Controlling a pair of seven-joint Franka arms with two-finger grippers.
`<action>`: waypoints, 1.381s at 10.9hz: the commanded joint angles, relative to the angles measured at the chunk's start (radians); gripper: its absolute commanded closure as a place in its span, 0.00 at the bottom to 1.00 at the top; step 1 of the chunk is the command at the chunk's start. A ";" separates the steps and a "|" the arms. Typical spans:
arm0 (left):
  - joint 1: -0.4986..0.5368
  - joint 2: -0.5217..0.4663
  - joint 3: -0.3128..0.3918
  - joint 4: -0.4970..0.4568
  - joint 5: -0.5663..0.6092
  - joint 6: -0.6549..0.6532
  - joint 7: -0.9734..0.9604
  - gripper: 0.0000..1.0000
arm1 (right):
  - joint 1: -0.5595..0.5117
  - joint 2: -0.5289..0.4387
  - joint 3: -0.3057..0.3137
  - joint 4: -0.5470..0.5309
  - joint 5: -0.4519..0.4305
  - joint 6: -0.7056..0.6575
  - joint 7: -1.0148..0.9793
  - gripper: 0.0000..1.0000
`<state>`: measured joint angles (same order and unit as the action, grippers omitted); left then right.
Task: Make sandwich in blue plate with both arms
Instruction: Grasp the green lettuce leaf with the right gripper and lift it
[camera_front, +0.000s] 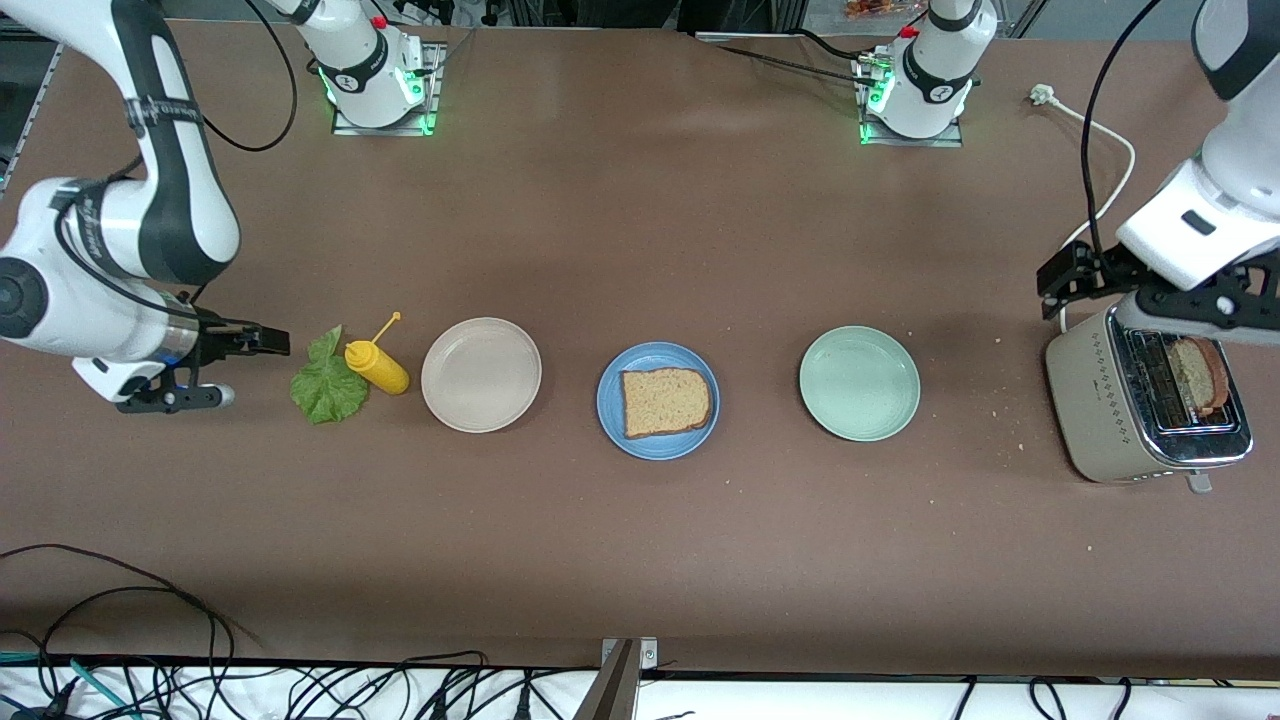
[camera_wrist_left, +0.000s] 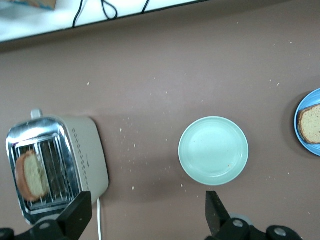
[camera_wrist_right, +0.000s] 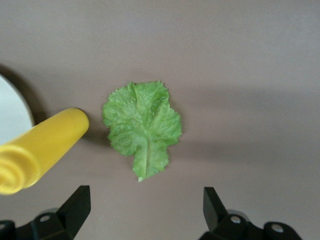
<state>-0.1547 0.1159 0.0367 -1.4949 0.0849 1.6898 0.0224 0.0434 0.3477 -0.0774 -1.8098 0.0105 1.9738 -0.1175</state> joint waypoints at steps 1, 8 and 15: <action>0.021 -0.235 -0.009 -0.241 0.026 0.015 -0.096 0.00 | 0.009 0.100 0.001 -0.005 0.014 0.086 -0.001 0.00; 0.073 -0.259 0.000 -0.260 -0.040 -0.062 -0.105 0.00 | 0.050 0.198 0.001 -0.138 0.013 0.355 -0.008 0.25; 0.052 -0.170 -0.040 -0.143 -0.037 -0.105 -0.102 0.00 | 0.049 0.198 -0.001 -0.129 0.016 0.346 -0.001 0.88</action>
<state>-0.0993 -0.0877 -0.0033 -1.7059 0.0646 1.6063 -0.0738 0.0896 0.5518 -0.0744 -1.9223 0.0114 2.3116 -0.1177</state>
